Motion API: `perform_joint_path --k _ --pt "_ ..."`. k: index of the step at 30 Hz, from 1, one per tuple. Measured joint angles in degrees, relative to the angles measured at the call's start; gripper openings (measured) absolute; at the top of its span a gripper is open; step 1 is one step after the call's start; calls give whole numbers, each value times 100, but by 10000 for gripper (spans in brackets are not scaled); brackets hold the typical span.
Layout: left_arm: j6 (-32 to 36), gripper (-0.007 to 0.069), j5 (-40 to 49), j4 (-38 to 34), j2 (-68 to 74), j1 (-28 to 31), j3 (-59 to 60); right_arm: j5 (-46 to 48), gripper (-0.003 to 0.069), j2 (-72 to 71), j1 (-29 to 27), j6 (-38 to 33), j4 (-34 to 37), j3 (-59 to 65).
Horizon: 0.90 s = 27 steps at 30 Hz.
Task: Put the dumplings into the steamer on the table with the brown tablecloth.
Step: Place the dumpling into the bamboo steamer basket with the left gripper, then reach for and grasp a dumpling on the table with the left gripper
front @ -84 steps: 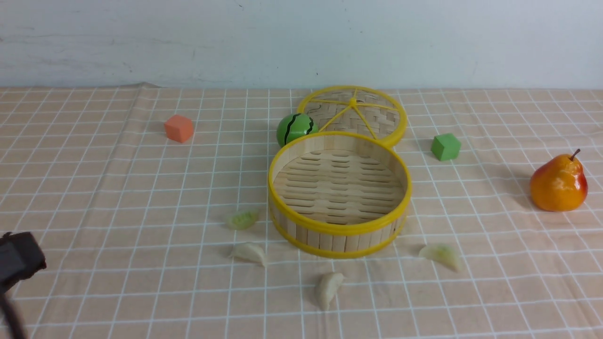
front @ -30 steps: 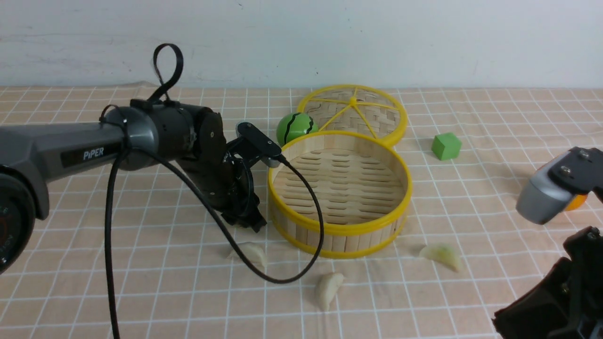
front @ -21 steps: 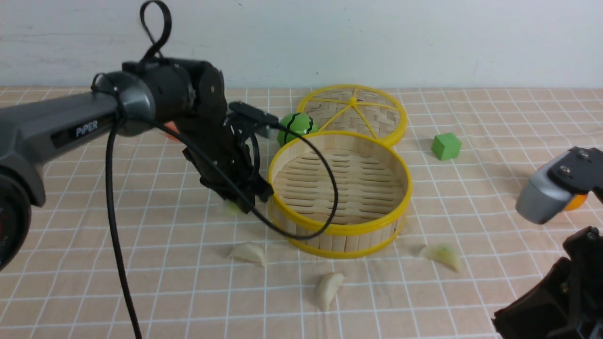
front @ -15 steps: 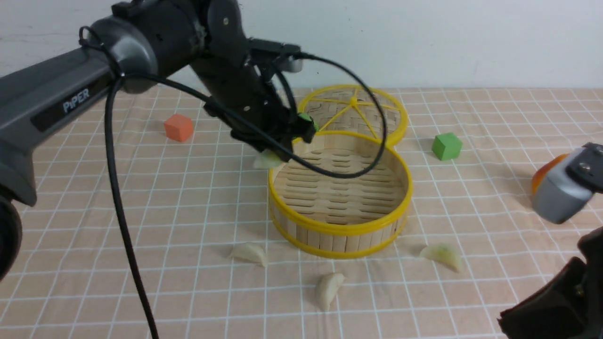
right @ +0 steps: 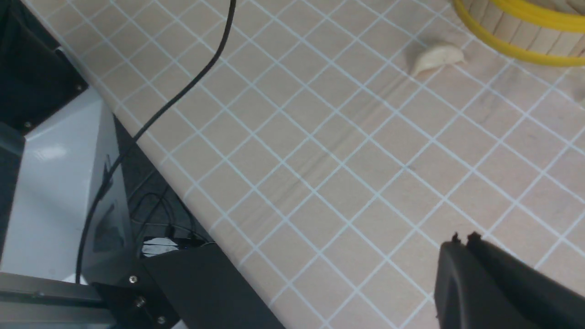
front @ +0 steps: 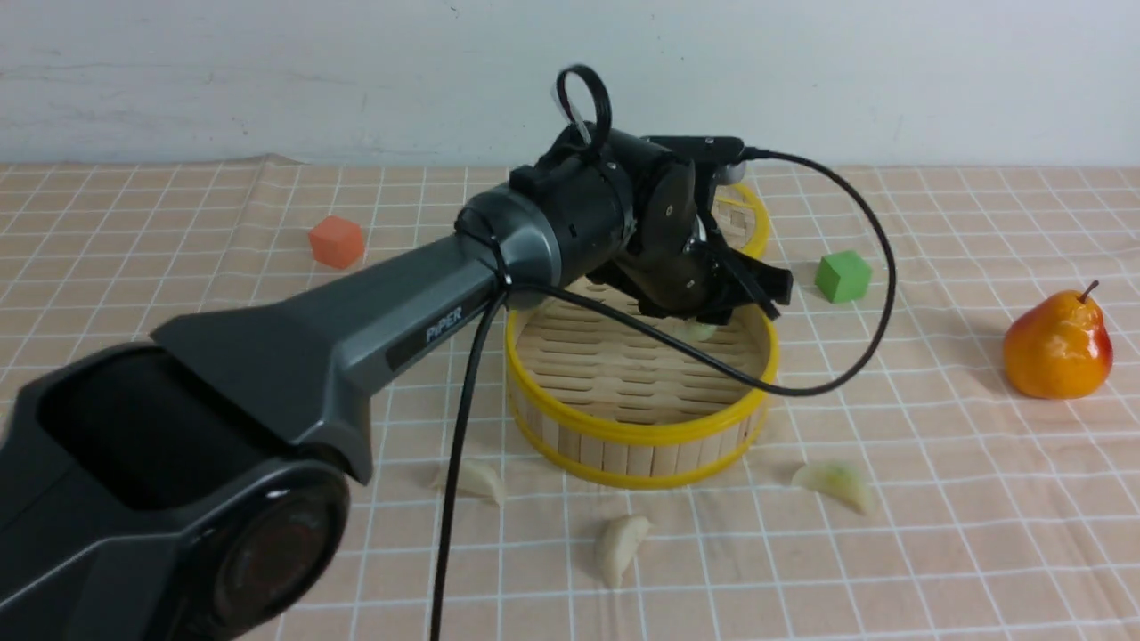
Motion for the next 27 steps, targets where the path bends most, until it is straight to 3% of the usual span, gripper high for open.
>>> perform_joint_path --k 5,10,14,19,27 --pt "-146 243 156 240 263 0 -168 12 6 0 22 2 -281 0" --pt "-163 459 484 292 167 0 -236 17 11 0 175 123 -432 0" --pt "-6 582 1579 413 -126 0 -660 -79 11 0 192 151 -472 0" --pt "396 589 2810 585 -744 0 -982 -240 13 0 192 158 -486 0" --pt "1369 554 2958 610 -2363 0 366 -266 13 0 192 168 -480 0"
